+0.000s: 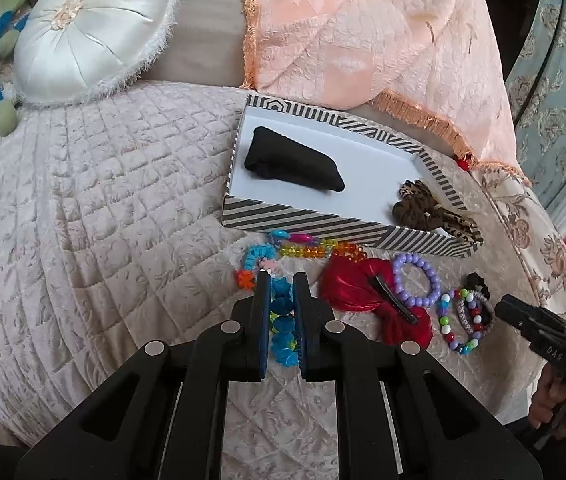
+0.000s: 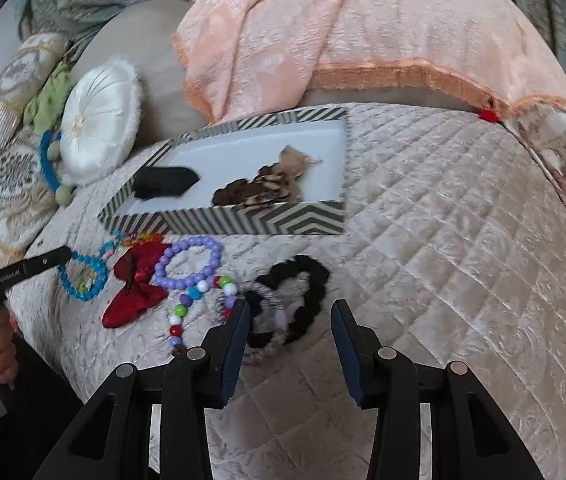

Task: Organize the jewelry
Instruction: 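Lift the blue bracelet with the left tool while the right tool grasps the grey braided hair tie, then carry the blue bracelet into the tray with left while right carries the grey hair tie in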

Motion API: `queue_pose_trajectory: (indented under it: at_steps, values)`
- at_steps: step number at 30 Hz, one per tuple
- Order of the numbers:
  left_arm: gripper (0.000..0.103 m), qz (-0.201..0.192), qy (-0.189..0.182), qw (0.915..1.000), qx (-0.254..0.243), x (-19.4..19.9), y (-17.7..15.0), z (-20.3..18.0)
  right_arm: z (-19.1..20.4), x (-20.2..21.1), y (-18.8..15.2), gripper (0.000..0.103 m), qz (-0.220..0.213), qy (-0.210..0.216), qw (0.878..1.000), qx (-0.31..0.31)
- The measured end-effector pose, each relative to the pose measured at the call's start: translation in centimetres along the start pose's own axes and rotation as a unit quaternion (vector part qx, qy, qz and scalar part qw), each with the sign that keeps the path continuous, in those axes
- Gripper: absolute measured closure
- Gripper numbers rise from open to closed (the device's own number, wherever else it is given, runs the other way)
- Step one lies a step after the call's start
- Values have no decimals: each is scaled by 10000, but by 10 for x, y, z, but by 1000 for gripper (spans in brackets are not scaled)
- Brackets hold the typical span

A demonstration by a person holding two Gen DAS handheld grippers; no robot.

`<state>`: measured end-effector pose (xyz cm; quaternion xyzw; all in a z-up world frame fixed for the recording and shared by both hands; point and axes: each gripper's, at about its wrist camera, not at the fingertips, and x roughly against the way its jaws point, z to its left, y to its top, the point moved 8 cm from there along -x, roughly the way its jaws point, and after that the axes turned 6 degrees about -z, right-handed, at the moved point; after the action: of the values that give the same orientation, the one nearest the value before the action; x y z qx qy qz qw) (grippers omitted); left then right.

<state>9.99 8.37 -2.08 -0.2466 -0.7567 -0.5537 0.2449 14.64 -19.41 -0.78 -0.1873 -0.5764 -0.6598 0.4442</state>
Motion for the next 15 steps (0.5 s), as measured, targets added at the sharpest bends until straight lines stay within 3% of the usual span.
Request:
queue_pose_trajectory:
  at_steps: [6,10,15]
  values:
    - [93,1,0,10000,-6,0,0,1,8,-17,-7,77,253,-158,9991,298]
    - [93,15,5,10000,-13,0,0,0,8,-24,-11,94,409,-226,9979,440]
    - [93,26,37,10000,-7,0,0,2,7,-4,2,96,13,-134,9994,325]
